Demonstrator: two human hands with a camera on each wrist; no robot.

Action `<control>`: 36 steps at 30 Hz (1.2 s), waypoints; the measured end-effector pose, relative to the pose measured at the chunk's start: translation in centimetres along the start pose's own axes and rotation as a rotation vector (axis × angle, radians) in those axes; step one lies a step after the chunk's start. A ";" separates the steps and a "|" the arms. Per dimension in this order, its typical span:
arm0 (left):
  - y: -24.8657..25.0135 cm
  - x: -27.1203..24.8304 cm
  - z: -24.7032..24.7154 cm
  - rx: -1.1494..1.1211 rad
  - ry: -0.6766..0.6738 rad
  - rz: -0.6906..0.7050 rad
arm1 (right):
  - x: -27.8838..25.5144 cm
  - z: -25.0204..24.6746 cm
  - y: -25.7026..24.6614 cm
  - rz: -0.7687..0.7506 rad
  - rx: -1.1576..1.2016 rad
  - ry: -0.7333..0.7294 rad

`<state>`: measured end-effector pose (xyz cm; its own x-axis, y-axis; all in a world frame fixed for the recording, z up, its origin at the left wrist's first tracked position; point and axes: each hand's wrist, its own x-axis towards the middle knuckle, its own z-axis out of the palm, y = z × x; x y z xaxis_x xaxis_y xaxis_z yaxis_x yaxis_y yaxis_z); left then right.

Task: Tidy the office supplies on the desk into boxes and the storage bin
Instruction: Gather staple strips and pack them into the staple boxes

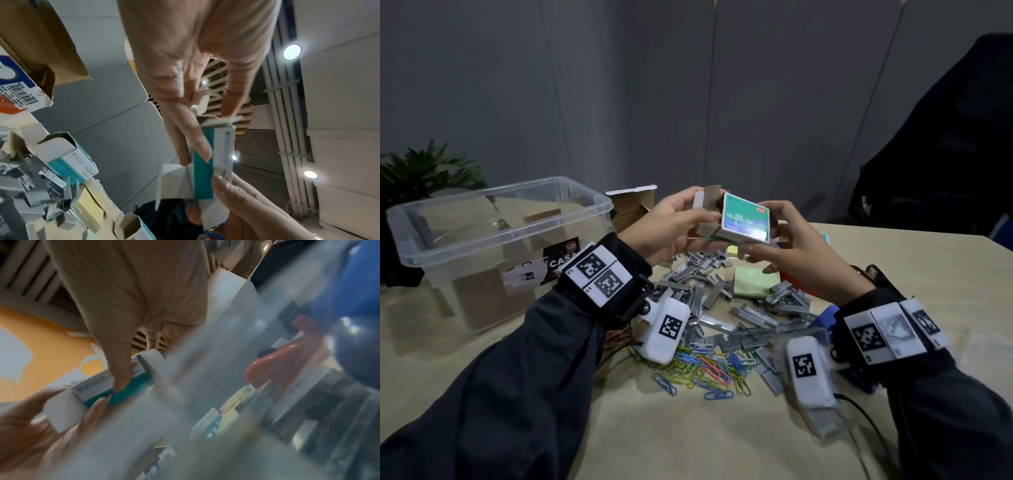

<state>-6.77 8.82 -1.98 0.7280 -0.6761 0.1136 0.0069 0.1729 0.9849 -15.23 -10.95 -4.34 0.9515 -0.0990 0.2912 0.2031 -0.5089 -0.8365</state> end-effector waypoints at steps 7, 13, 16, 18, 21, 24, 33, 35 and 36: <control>-0.4 0.3 -0.5 -0.061 0.098 -0.085 | -0.1 0.3 -0.5 -0.206 0.099 0.063; -1.3 0.8 -1.5 -0.065 0.149 -0.049 | -0.5 0.9 -1.4 -0.356 -0.148 0.280; -1.4 0.9 -1.6 -0.038 0.140 -0.068 | -0.7 0.6 -1.7 -0.324 0.076 0.168; -1.3 0.8 -1.4 -0.034 0.088 -0.067 | -0.7 0.5 -1.7 -0.322 0.143 0.100; -1.3 0.5 -0.9 0.038 0.004 -0.077 | -1.0 0.8 -1.7 -0.346 0.144 0.020; -1.1 0.4 -0.4 0.107 -0.043 -0.093 | -1.1 1.0 -1.8 -0.376 0.121 -0.030; -1.5 0.8 -1.0 0.266 -0.228 0.020 | -0.7 1.2 -1.3 -0.253 0.133 0.047; -1.6 0.7 -1.0 0.244 -0.187 0.052 | -0.8 1.1 -1.4 -0.257 0.129 0.015; -1.6 0.6 -1.1 0.210 -0.178 0.062 | -0.8 0.9 -1.4 -0.257 0.128 -0.029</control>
<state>-5.57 8.96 -3.65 0.5903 -0.7875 0.1772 -0.1893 0.0783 0.9788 -16.08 -9.40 -3.81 0.8709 0.0444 0.4895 0.4641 -0.4020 -0.7893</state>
